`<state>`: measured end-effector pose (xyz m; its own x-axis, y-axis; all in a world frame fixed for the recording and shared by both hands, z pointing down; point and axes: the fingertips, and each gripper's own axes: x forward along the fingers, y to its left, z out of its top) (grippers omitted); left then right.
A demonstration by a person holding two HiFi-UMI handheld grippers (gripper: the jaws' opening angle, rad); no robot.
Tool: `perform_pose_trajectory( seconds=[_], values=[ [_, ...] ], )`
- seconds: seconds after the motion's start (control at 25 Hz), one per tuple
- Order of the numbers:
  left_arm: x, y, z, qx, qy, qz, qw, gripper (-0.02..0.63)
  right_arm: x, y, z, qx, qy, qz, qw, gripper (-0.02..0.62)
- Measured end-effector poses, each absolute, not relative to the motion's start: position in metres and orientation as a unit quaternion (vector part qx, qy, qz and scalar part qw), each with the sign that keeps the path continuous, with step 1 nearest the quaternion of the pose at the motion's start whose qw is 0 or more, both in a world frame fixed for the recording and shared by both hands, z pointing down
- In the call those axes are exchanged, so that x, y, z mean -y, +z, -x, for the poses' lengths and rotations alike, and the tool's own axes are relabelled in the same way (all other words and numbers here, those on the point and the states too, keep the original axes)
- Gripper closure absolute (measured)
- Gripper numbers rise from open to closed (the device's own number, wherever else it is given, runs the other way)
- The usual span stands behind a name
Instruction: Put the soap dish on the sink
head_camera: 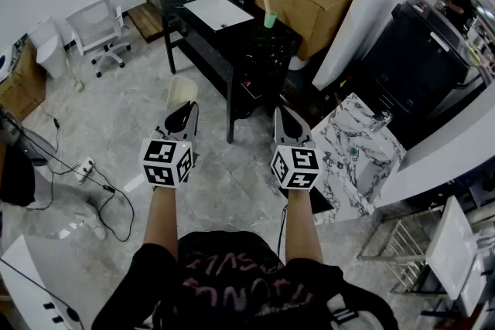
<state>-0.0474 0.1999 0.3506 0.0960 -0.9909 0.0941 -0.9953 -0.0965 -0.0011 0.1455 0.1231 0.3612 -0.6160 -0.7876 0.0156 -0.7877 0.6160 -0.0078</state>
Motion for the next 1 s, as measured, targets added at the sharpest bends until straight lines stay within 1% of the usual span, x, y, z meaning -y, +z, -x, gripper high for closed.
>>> perform_pose_trajectory(
  seconds=[0.24,0.6,1.0],
  values=[
    [-0.199,0.356,0.054,0.674,0.035,-0.737,0.037,0.581,-0.121,0.365,-0.142,0.901,0.023,-0.433,-0.002,0.582],
    [-0.199,0.36,0.065,0.669,0.033,-0.742,0.043,0.581,-0.122,0.367,-0.132,0.894,-0.009,-0.448,0.017,0.581],
    [-0.201,0.372,0.078,0.655,0.033,-0.753,0.05,0.581,-0.13,0.384,-0.112,0.894,0.006,-0.448,0.025,0.581]
  ],
)
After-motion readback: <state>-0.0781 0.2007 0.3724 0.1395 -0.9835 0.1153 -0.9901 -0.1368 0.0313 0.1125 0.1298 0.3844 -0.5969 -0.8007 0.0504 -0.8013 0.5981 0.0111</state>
